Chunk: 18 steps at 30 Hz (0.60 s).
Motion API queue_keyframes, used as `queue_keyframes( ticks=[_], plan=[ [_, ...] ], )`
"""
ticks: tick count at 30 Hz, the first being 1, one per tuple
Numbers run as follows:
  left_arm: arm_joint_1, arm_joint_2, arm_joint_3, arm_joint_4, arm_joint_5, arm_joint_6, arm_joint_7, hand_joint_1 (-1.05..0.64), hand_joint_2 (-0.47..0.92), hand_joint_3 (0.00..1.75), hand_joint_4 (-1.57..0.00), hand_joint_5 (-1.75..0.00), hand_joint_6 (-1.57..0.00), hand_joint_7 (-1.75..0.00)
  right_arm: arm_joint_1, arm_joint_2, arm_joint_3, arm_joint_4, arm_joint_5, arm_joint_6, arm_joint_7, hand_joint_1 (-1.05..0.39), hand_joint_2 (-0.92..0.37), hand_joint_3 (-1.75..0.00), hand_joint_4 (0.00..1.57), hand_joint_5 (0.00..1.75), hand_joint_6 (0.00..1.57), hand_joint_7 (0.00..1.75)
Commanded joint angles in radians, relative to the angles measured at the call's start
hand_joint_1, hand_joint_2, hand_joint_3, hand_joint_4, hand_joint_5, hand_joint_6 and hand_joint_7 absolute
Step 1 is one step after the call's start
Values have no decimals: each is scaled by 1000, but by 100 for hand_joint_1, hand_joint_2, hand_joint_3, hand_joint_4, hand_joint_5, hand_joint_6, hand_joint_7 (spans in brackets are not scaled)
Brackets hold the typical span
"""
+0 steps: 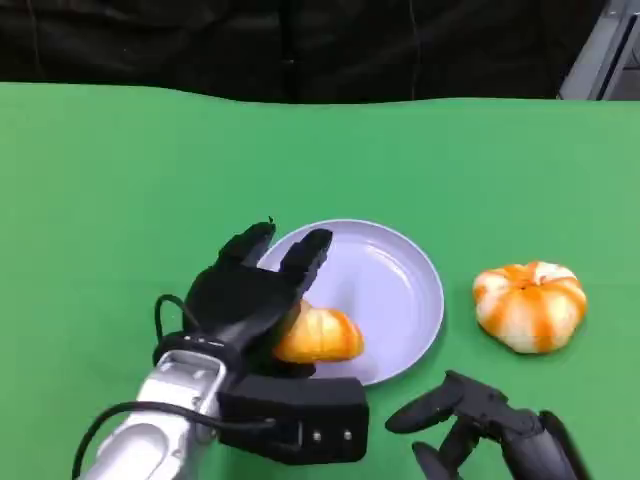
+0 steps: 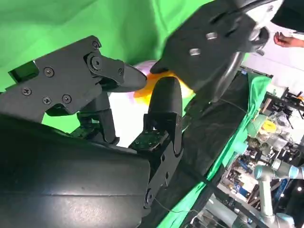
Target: Grasp the bread from the table and place it into the plate.
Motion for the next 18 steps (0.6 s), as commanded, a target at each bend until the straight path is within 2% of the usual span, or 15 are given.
queue_keyframes(
  ticks=[1, 7, 11, 18],
  plan=[
    [47, 63, 46, -103, -99, -32, -99, -88, 92, 61, 0, 0, 0, 0, -17, -2, -9, 36, 28, -14, -7, -14, -68, -72, 79, 142, 70, 94],
    [37, 104, 75, -127, -138, -46, -135, -83, 92, 54, 0, 0, -1, 0, -46, 7, 3, 65, 10, -18, -24, -14, -67, -74, 78, 144, 70, 94],
    [-32, 73, 73, -44, -123, -38, -86, -81, 92, 54, 0, 0, 0, 0, -57, 16, 18, 83, 21, -27, -27, -12, -62, -85, 74, 148, 68, 96],
    [-160, 24, 41, 114, -104, -52, -28, -80, 92, 50, 0, 0, 0, 0, -66, 38, 39, 88, 15, -9, -33, -13, -64, -84, 72, 148, 67, 96]
  ],
)
